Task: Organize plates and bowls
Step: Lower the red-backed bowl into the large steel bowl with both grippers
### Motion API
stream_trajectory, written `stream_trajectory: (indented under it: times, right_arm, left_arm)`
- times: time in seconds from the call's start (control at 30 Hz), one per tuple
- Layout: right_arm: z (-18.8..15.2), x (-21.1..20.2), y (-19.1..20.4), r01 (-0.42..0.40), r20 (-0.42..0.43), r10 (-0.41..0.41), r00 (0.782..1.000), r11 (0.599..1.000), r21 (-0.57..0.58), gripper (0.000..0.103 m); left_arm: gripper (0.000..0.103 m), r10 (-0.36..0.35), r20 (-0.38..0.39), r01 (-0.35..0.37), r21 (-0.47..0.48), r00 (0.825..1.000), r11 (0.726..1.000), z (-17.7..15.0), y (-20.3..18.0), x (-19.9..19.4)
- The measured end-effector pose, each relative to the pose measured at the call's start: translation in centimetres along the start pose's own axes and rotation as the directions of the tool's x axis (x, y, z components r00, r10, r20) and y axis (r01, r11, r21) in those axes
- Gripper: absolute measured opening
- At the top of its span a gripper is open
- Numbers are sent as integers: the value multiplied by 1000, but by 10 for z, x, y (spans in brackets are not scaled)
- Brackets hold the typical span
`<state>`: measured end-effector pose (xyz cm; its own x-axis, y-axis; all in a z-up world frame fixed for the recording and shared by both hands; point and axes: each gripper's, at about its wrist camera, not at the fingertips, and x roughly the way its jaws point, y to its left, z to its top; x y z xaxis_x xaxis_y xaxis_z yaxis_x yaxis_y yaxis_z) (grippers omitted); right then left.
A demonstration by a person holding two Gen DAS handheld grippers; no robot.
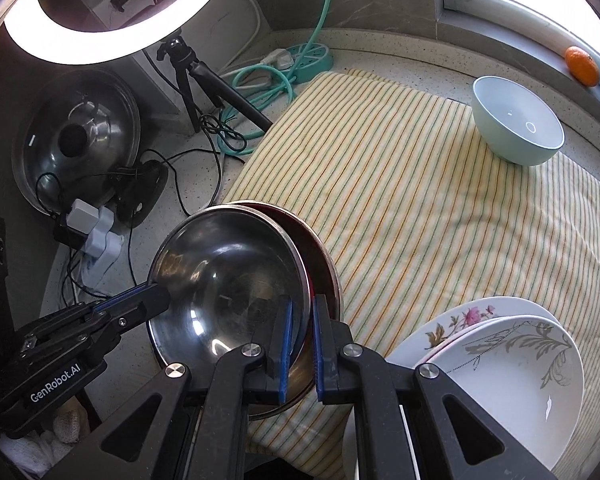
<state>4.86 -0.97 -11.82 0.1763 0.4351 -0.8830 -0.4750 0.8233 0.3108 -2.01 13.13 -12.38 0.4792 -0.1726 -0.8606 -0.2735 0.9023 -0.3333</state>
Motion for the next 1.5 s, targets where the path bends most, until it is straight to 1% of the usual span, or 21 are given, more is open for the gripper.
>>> stream_trajectory:
  times: [0.37, 0.6, 0.73, 1.1, 1.27, 1.5]
  right_arm:
    - [2, 12, 5, 10, -34, -11, 999, 1000, -17, 9]
    - [4, 14, 5, 10, -35, -11, 999, 1000, -26, 11]
    - [3, 14, 8, 24, -36, -26, 999, 999, -44, 11]
    - [5, 14, 5, 21, -46, -23, 999, 999, -36, 12]
    - [5, 12, 7, 14, -39, -15, 999, 999, -38, 20]
    - [5, 11, 9, 16, -42, -18, 999, 999, -45, 21]
  left_arm:
    - [7, 17, -12, -17, -6, 1000, 1000, 0, 3, 5]
    - [7, 28, -23, -28, 7, 999, 1000, -1, 1, 6]
    - [7, 27, -27, -27, 6, 999, 1000, -1, 1, 7]
    - [7, 26, -45, -26, 10, 999, 1000, -2, 0, 11]
    - [8, 26, -40, -26, 5, 999, 1000, -1, 1, 9]
    - [8, 24, -39, -23, 7, 999, 1000, -2, 0, 8]
